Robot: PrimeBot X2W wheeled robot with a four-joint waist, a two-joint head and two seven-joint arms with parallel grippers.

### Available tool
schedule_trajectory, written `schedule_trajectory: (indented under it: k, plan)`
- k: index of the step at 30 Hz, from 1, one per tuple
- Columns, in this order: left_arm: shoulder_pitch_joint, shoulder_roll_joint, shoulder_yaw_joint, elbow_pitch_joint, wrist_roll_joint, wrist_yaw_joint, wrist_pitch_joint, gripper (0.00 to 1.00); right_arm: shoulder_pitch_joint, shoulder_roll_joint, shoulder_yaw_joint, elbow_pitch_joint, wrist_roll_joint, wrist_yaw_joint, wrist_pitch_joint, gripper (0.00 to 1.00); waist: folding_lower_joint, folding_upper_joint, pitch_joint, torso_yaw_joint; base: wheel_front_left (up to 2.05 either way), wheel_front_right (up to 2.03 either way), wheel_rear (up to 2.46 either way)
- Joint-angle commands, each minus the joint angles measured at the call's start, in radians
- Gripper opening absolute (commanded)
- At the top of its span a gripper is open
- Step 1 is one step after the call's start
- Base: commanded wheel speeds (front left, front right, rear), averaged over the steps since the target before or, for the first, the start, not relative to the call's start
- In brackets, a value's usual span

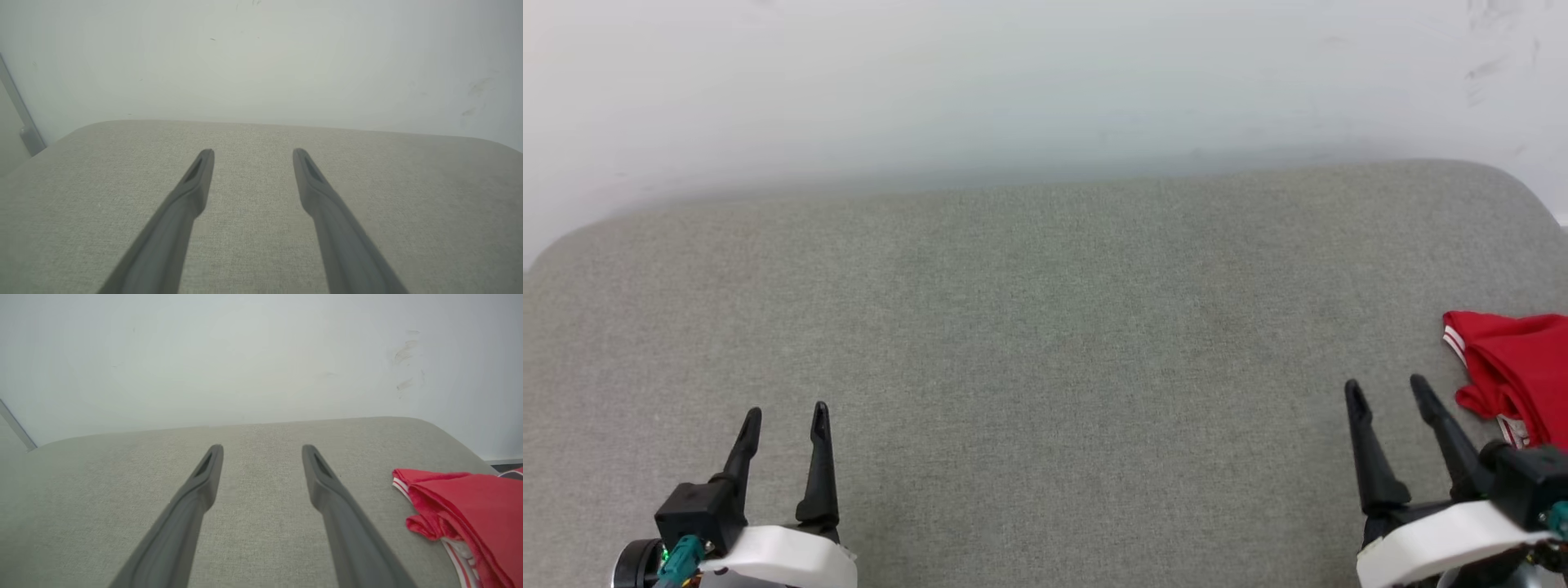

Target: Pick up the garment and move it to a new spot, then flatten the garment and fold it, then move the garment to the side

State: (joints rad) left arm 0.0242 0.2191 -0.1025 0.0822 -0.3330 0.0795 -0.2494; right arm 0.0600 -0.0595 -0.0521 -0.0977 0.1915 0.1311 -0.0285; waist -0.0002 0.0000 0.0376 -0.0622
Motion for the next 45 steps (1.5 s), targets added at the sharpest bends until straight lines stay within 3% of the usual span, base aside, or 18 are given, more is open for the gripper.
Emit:
schedule_trajectory:
  k: [1,12,34,35,38,45]
  plan:
    - [0.011,0.004,-0.005,0.003,0.005,0.003,0.000,1.00,0.026,0.006,0.005,-0.017,-0.013,-0.001,0.009,1.00,0.0002,0.0000,-0.015,0.003,0.00,0.00,0.00]
    - [0.055,-0.002,-0.040,0.031,0.016,-0.002,-0.003,1.00,0.120,0.011,0.006,-0.144,-0.027,-0.001,0.089,1.00,0.0002,0.0000,-0.052,0.013,0.00,0.00,0.00]
    - [0.026,-0.011,-0.054,0.059,0.015,-0.009,-0.013,1.00,0.108,0.011,-0.003,-0.165,-0.026,-0.001,0.119,1.00,0.0002,0.0000,-0.055,0.037,0.00,0.00,0.00]
    - [0.035,-0.012,-0.053,0.058,0.011,-0.007,-0.009,0.00,0.113,0.007,-0.002,-0.156,-0.027,0.000,0.117,0.00,0.0002,0.0000,-0.055,0.037,0.00,0.00,0.00]
    - [0.042,-0.019,-0.053,0.078,-0.004,-0.011,-0.003,0.00,0.119,0.007,0.003,-0.133,-0.011,0.000,0.114,0.00,0.0003,0.0000,-0.055,0.037,0.00,0.00,0.00]
    - [0.023,-0.033,-0.025,0.087,-0.129,-0.030,0.034,0.00,0.091,-0.003,0.007,-0.090,0.142,0.000,0.108,0.00,0.0003,0.0000,-0.054,0.038,0.00,0.00,0.00]
